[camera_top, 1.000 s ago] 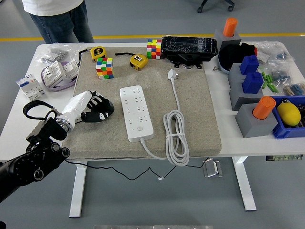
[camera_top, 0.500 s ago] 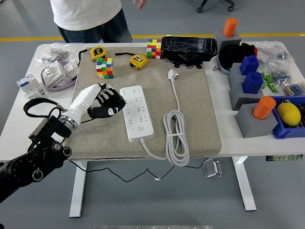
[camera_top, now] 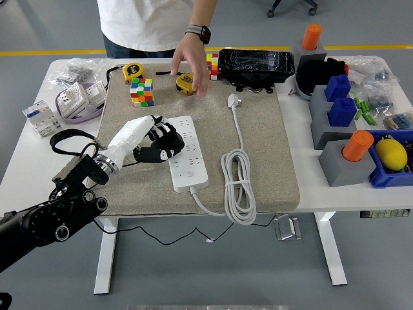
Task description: Put the plug near the board,insert it into the board,press the button,pull the plug out
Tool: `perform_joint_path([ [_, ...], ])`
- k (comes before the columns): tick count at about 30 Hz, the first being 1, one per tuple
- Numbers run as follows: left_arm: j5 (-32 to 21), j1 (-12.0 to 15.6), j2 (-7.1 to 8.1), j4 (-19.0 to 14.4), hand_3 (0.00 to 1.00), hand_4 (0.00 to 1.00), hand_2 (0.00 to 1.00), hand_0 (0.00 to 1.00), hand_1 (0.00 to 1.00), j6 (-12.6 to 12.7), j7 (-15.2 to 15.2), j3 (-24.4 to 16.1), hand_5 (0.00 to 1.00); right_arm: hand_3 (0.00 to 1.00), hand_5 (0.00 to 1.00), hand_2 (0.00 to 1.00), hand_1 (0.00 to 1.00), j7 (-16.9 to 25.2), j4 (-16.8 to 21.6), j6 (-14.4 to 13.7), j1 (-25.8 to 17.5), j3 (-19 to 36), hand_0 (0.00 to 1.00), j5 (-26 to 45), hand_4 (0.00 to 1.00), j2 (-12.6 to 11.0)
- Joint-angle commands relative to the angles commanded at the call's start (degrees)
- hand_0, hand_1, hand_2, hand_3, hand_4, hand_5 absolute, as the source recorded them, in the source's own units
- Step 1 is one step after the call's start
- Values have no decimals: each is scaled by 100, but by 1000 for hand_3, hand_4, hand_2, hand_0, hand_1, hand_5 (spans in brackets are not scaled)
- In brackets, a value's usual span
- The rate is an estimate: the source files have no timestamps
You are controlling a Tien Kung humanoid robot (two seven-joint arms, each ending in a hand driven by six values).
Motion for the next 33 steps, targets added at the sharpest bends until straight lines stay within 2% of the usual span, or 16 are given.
perform_joint_path([
  [4, 26, -74, -33, 148, 521, 663, 398, 426, 387, 22, 70, 72, 2, 549, 480, 624, 625, 0, -1, 1, 2, -14, 599, 4, 929, -4],
  [25, 22, -67, 14, 275, 523, 662, 405, 440, 399, -17, 142, 188, 2, 549, 480, 624, 625, 2, 11, 3, 13, -15, 600, -1, 928, -15],
  [26, 25, -65, 17, 272, 556, 680, 509, 483, 483, -23, 145, 188, 2, 549, 480, 624, 626, 0, 9, 5, 12, -18, 600, -2, 929, -14],
  [31, 33, -46, 34, 253, 556, 680, 509, 483, 483, -105, 120, 120, 2, 549, 480, 624, 626, 0, 5, 8, 10, -29, 600, 1, 929, -10],
  [32, 39, -45, 31, 251, 583, 994, 565, 574, 588, -113, 132, 112, 134, 549, 479, 623, 626, 0, 6, 10, 10, -29, 600, 3, 929, -10],
  [33, 53, -46, 28, 255, 583, 994, 565, 574, 588, -112, 139, 114, 134, 549, 479, 623, 626, 1, 4, 10, 11, -26, 600, 4, 929, -8],
])
